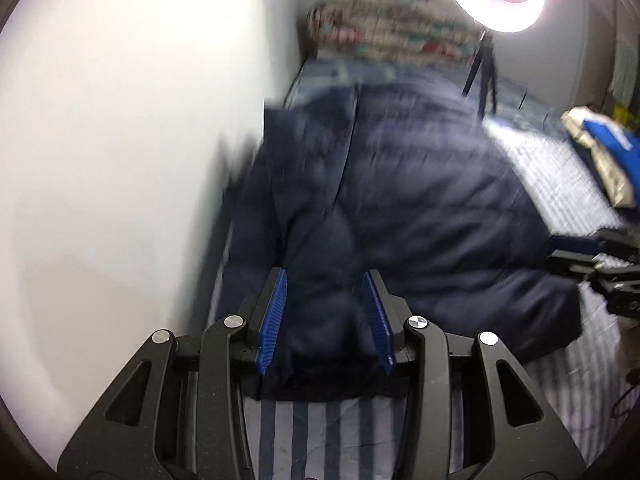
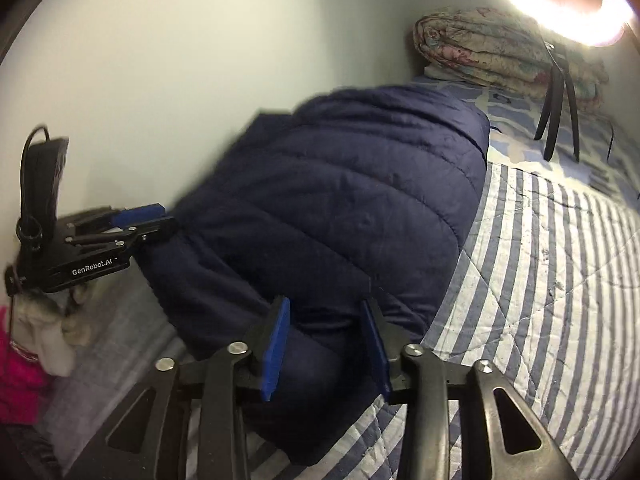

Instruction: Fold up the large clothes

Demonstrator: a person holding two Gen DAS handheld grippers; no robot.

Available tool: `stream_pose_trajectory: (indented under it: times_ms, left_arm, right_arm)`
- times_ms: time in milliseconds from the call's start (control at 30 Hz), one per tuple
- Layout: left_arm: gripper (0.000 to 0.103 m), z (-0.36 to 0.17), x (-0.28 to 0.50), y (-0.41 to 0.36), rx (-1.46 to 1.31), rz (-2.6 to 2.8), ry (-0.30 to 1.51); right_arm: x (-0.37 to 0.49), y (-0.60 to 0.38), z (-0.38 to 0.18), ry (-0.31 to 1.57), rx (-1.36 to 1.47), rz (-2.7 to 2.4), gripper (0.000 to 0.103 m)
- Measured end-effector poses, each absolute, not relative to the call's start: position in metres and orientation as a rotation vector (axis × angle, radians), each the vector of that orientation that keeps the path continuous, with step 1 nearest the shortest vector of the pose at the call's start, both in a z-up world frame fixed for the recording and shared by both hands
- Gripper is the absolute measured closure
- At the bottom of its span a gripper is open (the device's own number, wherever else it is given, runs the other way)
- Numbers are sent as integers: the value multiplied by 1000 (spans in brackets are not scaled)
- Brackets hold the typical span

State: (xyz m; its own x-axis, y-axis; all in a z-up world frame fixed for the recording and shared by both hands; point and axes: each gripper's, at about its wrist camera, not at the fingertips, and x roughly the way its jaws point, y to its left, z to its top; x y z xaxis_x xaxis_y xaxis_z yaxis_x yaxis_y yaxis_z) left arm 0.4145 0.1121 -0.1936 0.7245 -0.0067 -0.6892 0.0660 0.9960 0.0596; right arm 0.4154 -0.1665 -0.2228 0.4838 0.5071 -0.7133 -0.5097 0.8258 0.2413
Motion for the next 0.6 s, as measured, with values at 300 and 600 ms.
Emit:
stream_pose_trajectory:
  times_ms: [300, 600]
  left_arm:
    - [61, -154, 506, 94, 98, -20, 707]
    - [60, -209, 561, 119, -15, 8, 845]
  right_arm:
    - [457, -212, -224, 857, 226, 527, 13]
    - [498, -231, -260, 950, 398, 515, 13]
